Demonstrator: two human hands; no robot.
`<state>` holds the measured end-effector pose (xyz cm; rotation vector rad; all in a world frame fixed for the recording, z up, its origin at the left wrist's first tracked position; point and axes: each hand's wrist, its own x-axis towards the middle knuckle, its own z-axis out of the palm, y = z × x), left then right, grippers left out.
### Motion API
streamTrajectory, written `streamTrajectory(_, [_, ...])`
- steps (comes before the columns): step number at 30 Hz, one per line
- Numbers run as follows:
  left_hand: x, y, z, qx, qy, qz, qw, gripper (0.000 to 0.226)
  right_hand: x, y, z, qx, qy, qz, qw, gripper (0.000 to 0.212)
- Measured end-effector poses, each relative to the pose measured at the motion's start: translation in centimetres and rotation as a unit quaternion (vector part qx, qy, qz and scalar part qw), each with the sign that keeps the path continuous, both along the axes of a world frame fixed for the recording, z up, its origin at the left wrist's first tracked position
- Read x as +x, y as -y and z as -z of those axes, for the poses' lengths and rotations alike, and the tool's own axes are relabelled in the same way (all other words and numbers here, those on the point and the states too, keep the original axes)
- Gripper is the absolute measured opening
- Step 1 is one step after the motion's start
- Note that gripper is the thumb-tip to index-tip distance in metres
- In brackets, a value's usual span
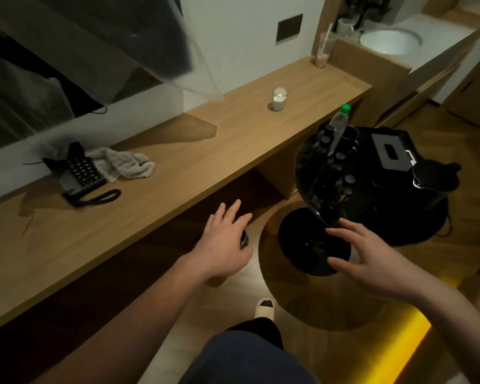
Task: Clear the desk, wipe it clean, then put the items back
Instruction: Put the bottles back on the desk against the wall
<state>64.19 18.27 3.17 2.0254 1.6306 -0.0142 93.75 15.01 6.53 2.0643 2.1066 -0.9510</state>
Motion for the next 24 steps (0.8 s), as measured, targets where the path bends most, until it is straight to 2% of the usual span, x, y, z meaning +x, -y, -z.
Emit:
streamTrajectory(8, [10.1,-10.0,-1.0,-0.003,0.032,0.074,0.997,0.077,7.4,-9.4,0.1,0.021,-0.024,0.037,0.999,0.067])
streamTrajectory(13, [15.3,-12.7,-0.1,-0.038,0.060,0.110,0.991,0.076,11.5,-13.2,1.1,0.004,-0.023,0.027,0.999,0.067])
streamTrajectory(19, [21.2,-15.1,4.2,-0.093,0.059,0.064,0.992,0.081,15.1,-20.2,1.9,-0.006,-0.026,-0.029,0.999,0.070])
streamTrajectory(24, [26.0,-17.5,5.7,-0.082,0.070,-0.031,0.994,0.084,16.7,-27.2,3.8,-0.005,-0.017,-0.094,0.995,0.076])
